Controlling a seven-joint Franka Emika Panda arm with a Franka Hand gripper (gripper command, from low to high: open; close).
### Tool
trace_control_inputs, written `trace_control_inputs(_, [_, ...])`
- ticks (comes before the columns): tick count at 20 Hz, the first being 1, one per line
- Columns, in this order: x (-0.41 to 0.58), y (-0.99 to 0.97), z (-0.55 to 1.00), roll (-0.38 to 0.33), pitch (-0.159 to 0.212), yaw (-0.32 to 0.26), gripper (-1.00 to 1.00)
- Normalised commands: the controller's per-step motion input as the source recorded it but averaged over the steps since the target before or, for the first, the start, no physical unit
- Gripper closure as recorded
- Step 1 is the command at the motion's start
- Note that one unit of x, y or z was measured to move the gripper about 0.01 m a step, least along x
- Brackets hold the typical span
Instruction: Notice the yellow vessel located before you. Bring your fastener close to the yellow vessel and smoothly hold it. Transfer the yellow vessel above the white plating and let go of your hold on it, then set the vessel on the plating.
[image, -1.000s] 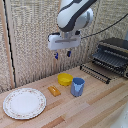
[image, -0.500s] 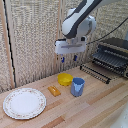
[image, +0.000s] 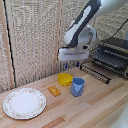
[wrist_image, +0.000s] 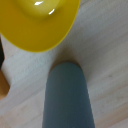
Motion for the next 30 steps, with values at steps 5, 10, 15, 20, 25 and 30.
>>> trace_control_inputs(5, [0.269,0.0,-0.39,-0.039,0.055,-0.096,-1.0])
trace_control_inputs(10, [0.233,-0.02,-0.34,-0.069,0.026,-0.074,-1.0])
trace_control_inputs(15, [0.132,-0.01,-0.11,-0.028,0.016,-0.015,1.0])
trace_control_inputs(20, [0.013,0.03,-0.06,-0.009,0.011,0.0,1.0])
trace_control_inputs(25, [0.004,0.04,-0.01,-0.001,-0.008,0.0,1.0])
trace_control_inputs(30, [0.171,-0.03,0.35,0.05,-0.069,-0.063,1.0])
